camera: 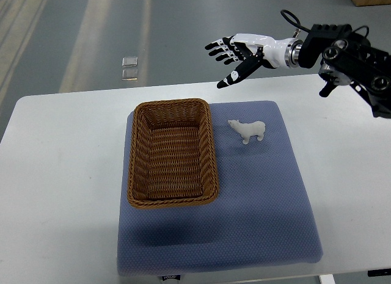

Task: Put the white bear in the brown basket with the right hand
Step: 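Swing the right hand over toward the white polar bear figurine, then lower the right hand onto the white bear and close fingers around it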

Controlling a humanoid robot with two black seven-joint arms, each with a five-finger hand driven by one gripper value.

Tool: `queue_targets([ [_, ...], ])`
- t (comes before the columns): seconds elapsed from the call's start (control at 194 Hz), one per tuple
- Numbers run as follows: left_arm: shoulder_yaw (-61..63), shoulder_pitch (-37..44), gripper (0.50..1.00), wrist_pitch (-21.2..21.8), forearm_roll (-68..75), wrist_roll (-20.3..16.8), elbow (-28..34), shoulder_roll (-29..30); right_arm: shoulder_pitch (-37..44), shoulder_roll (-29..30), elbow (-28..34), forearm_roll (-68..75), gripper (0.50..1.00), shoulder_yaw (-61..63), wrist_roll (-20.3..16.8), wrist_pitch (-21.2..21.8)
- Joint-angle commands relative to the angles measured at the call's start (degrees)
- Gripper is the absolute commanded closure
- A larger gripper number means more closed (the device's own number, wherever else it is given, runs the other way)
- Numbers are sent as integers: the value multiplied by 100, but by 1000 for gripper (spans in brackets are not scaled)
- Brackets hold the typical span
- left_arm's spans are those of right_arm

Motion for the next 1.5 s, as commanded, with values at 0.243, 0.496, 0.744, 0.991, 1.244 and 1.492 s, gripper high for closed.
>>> queue_targets([
  [0.243, -9, -4, 500, -9, 6, -3, 1, 0, 1886, -29, 202, -69, 574, -2515, -725, 659],
  [0.496, -9, -4, 500, -9, 6, -3, 1, 0, 1500, 15, 202, -165, 576, -2541, -892, 305],
  [0.744, 0, -4, 500, -9, 6, -3, 1, 0, 937, 68, 202, -113, 581, -2454, -892, -160],
  [0.991, -9, -4, 500, -9, 6, 6, 18, 0, 551, 244, 202, -165, 589, -2454, -866, -424],
  [1.244, -9, -4, 500, -1, 6, 6, 18, 0, 190, 279, 202, -420, 607, -2462, -848, -617],
  [1.492, -9, -4, 500, 0, 6, 6, 18, 0, -30, 279, 202, -473, 675, -2462, -796, -732],
])
